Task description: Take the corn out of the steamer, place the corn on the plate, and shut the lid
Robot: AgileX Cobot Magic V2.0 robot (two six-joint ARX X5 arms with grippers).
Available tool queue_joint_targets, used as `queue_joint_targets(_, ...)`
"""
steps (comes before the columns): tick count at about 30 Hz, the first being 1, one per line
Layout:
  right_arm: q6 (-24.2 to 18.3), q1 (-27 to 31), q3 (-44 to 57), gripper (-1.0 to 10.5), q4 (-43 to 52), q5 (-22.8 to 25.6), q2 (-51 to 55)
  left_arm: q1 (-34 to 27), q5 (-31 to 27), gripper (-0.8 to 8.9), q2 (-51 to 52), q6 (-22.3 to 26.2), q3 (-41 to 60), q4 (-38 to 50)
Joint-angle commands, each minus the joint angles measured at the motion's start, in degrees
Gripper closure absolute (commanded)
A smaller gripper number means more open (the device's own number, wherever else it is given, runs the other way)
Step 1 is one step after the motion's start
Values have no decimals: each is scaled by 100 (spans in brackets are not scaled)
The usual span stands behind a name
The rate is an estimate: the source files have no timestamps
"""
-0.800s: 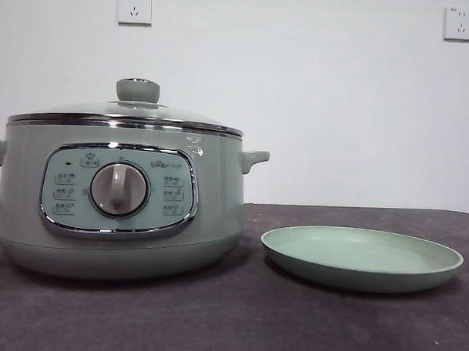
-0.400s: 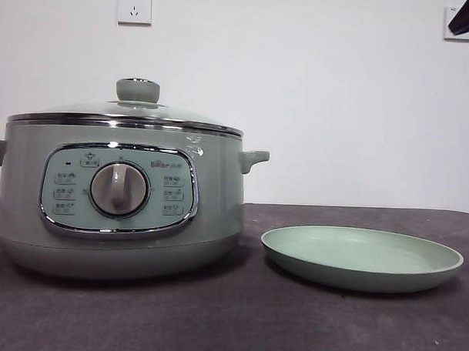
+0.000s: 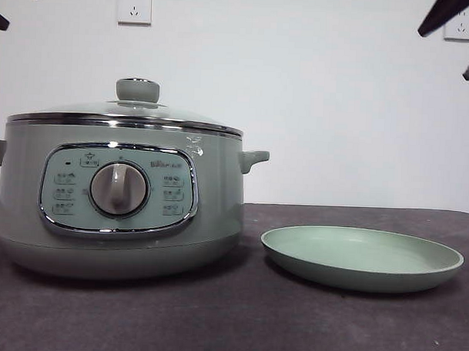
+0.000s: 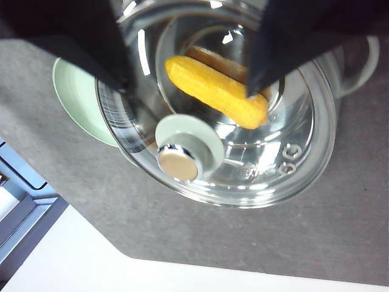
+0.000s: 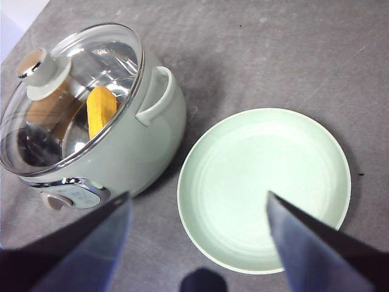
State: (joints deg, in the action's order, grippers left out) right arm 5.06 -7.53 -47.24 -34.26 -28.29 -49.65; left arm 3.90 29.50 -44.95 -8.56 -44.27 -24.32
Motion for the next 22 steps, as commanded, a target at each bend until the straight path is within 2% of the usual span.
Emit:
queue_joint_targets(1, -63, -2, -20, 535, 31, 17, -13, 175, -236, 459, -348, 101, -260, 63)
queue_joint_targets(15, -63, -2, -20, 536, 33, 20, -13, 1530, -1784, 459, -2275, 525, -1714, -24)
queue_joint_targets(22, -63, -2, -20, 536, 33, 31, -13, 1912, -2114, 459, -2852, 581, -1808, 0)
